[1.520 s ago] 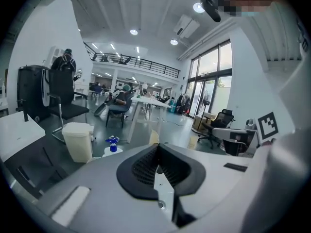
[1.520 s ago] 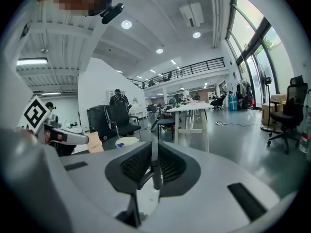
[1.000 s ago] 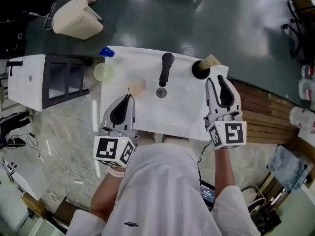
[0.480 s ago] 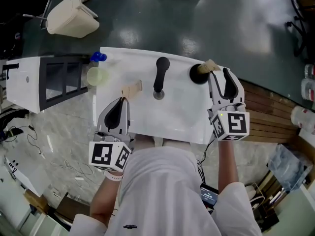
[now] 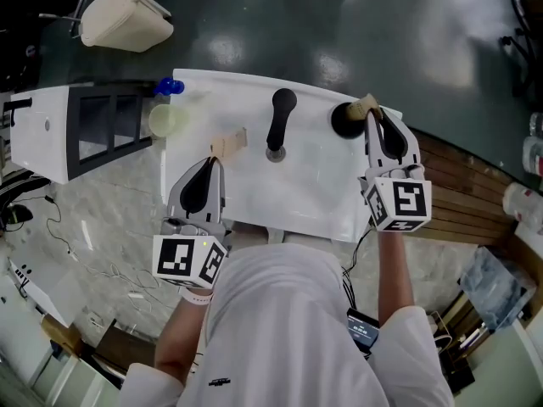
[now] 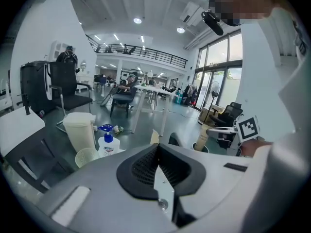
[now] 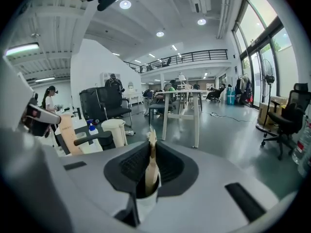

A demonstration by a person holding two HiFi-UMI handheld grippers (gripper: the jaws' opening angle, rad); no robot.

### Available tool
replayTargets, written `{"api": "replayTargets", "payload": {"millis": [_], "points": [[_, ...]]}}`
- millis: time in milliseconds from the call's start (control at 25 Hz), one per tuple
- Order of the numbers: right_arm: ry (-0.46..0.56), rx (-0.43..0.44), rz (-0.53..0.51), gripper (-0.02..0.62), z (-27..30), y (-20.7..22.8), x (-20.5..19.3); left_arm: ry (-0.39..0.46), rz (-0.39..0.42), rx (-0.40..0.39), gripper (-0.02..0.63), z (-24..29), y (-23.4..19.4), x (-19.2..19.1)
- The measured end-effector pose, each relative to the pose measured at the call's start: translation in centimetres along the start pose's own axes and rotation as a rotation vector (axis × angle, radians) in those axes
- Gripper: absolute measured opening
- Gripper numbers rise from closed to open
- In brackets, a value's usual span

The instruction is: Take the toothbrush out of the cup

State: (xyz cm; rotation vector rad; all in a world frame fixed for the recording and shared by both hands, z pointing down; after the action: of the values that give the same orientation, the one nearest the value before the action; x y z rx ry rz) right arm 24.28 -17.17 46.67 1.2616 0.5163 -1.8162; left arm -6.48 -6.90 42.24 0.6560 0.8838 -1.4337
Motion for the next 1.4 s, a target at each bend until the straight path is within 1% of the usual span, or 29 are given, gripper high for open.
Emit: {"api": "replayTargets", "payload": {"millis": [160,560,960,1240,1400], "points": [[-0.003,0.015,-0.009,0.026,0.1,-0.7,0.1,0.003,-0.006,-0.003,0.006,-0.2,0.0,0.1],[0.040,0.000,-0.007,0.020,-1.2,-2.1,1.5,0.040,0.005,-0.018,0.006,-1.5,-0.5,1.0],[0.120,-0.091,-0.048,0.020,-4.6,-4.3,4.0,0.095,0.008,-0.050,0.006,-4.1,-1.5,2.2],[0.207,-0.174,-0.082,0.020,-8.5,-7.0,7.3,0.142,0.004,-0.083,0.006,-6.6,-2.9,3.0],[0.247,-0.177,-0.076,0.020,-10.9,-8.7,8.9,0.165,0.000,-0.101,0.006,-8.5,-3.5,3.0]]}}
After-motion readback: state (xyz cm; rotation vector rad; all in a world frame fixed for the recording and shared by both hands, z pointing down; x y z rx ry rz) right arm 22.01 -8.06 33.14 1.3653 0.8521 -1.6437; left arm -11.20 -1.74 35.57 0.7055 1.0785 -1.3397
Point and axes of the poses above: the fingertips, and each gripper's own axes: z forward along the fingers, y to its right, x out of its top, the point moved 7 cm from there along -z, backward along the fingers, and after that the axes turned 9 degrees about x, right-handed, at the moved point
